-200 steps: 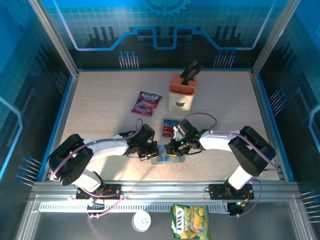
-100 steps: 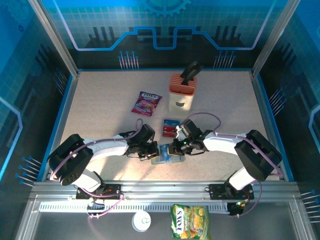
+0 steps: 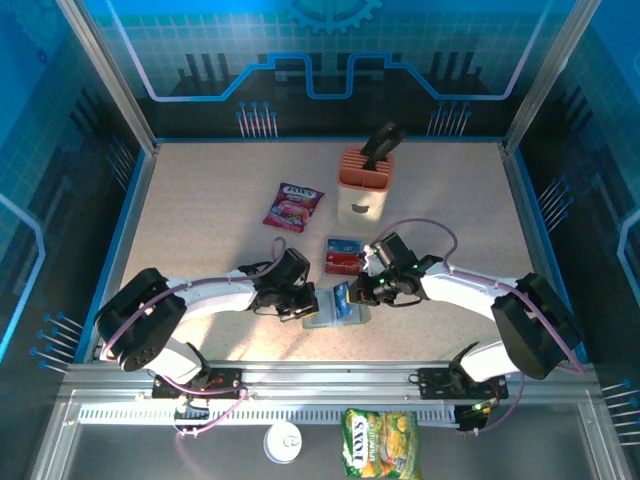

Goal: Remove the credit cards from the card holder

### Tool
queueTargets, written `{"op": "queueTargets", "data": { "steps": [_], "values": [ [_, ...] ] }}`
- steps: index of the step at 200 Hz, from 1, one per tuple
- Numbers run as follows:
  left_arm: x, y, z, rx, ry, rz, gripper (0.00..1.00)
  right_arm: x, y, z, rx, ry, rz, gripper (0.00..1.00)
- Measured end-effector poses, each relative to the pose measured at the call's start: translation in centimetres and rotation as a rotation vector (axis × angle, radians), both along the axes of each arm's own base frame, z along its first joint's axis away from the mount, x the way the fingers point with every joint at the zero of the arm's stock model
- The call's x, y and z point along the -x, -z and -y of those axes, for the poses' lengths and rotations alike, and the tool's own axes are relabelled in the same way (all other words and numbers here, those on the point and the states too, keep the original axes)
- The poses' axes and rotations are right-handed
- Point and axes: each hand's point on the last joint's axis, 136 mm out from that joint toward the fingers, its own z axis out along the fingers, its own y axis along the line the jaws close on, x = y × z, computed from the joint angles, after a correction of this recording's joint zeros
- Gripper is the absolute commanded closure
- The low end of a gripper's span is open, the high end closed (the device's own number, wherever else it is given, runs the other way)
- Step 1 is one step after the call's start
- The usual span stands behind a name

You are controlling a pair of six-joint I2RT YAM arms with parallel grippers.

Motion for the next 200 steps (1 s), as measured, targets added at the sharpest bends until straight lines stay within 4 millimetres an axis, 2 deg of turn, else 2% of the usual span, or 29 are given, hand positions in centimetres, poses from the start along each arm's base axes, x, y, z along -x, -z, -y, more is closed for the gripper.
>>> {"op": "queueTargets", "data": {
  "steps": [25, 48, 82, 155, 200],
  "values": [
    [0.0, 0.0, 0.0, 0.000, 0.000, 0.000, 1.00, -1.3, -1.5, 0.3, 0.014, -0.039, 0.055, 0.99],
    [-0.1, -0.3, 0.1, 0.006, -0.001, 0.006, 1.00, -2.6, -3.8, 0.2, 0.025, -0.119, 0.141, 0.99],
    [-0.3, -1.3, 0.2, 0.028, -0.004, 0.035, 1.00, -5.6, -6.7, 0.5, 0.101, -0.244, 0.312, 1.00],
    [-0.9, -3.0, 0.0, 0.047, -0.020, 0.092, 0.98, -10.1, -9.4, 0.6, 0.302, -0.694, 0.581, 1.00],
    [-0.5, -2.9, -0.6, 0.042, -0.028, 0.095, 0.98, -11.7, -8.9, 1.0, 0.383, -0.945, 0.602, 1.00]
  ]
}}
